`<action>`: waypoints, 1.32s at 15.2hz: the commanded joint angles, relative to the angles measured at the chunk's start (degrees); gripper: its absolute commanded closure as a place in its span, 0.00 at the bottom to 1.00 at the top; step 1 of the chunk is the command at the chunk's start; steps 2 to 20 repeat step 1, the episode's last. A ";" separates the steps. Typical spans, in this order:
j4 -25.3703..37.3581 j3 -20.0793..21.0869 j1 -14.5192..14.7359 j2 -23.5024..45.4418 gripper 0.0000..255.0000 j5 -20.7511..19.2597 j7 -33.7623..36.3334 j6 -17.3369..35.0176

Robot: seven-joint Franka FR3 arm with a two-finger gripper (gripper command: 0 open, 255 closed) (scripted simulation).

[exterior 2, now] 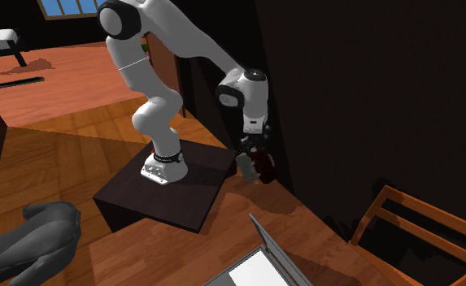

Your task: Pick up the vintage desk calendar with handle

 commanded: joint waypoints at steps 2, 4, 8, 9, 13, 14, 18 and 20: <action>0.24 -0.01 -0.05 -0.32 1.00 -0.10 0.11 -0.48; 0.24 -0.01 -0.05 -0.32 1.00 -0.10 0.11 -0.48; 0.24 -0.01 -0.05 -0.32 1.00 -0.10 0.11 -0.48; 0.24 -0.01 -0.05 -0.32 1.00 -0.10 0.11 -0.48; 0.24 -0.01 -0.05 -0.32 1.00 -0.10 0.11 -0.48; 0.24 -0.01 -0.05 -0.32 1.00 -0.10 0.11 -0.48; 0.24 -0.01 -0.05 -0.32 1.00 -0.10 0.11 -0.48; 0.24 -0.01 -0.05 -0.32 1.00 -0.10 0.11 -0.48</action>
